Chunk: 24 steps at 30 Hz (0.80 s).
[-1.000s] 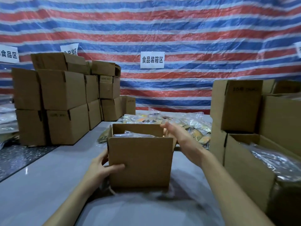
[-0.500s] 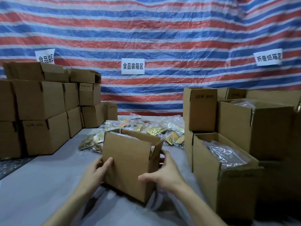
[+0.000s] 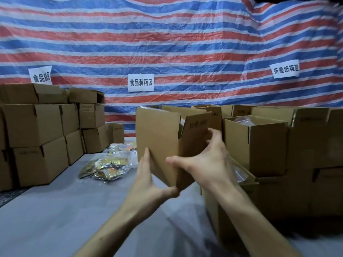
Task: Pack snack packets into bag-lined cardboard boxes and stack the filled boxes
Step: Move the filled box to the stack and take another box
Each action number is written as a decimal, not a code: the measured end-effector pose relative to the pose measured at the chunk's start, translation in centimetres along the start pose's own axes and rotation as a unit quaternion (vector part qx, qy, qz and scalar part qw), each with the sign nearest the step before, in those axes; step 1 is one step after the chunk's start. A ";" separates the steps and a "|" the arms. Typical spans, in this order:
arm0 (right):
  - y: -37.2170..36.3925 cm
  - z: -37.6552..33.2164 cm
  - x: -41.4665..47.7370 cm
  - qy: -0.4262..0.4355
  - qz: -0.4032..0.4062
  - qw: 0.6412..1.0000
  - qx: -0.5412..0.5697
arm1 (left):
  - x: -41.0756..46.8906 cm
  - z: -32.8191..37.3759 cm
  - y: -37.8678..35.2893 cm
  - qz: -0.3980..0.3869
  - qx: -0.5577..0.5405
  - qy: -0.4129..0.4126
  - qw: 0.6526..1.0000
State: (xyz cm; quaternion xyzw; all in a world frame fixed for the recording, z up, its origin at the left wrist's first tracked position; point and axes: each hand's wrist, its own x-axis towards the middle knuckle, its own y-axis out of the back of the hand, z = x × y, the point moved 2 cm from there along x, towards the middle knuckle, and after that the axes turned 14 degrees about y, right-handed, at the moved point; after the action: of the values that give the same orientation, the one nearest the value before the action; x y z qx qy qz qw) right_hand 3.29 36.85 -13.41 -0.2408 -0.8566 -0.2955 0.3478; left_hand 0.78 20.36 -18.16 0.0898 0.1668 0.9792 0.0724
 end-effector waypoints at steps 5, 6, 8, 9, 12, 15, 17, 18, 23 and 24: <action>5.0 -1.6 0.9 0.018 0.033 0.997 -0.075 | -0.5 5.1 -3.6 0.016 -0.025 -0.058 0.998; 5.8 -1.7 1.0 0.019 0.036 0.995 -0.087 | -0.3 5.9 -4.4 0.013 -0.042 -0.066 0.997; 7.1 -1.6 1.3 0.022 0.041 0.993 -0.107 | 0.5 6.8 -5.9 -0.015 -0.093 -0.089 0.992; 7.6 -1.5 1.5 0.024 0.042 0.992 -0.113 | 0.9 6.9 -6.6 -0.028 -0.114 -0.097 0.988; 8.5 -0.7 1.7 0.026 0.028 0.990 -0.134 | 1.4 6.6 -8.3 -0.055 -0.137 -0.090 0.985; 9.3 0.5 1.6 0.019 0.019 0.992 -0.120 | 2.0 6.1 -9.4 -0.052 -0.138 -0.095 0.985; 9.6 1.1 1.5 0.024 0.016 0.994 -0.110 | 2.6 5.9 -9.9 -0.051 -0.131 -0.100 0.985; 9.7 1.4 1.4 0.028 0.018 0.994 -0.106 | 3.0 5.8 -10.2 -0.055 -0.130 -0.103 0.985; 10.0 2.4 1.5 0.048 0.033 0.993 -0.105 | 3.9 4.9 -11.5 -0.062 -0.148 -0.110 0.981; 10.0 2.7 1.5 0.047 0.034 0.993 -0.105 | 4.1 4.6 -11.8 -0.057 -0.155 -0.112 0.980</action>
State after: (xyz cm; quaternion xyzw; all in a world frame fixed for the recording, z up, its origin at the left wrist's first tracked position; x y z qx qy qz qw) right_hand 7.28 46.03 -10.47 -0.2903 -0.7949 -0.3829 0.3705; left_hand -0.93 33.53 -17.27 0.1772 0.0087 0.9711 0.1596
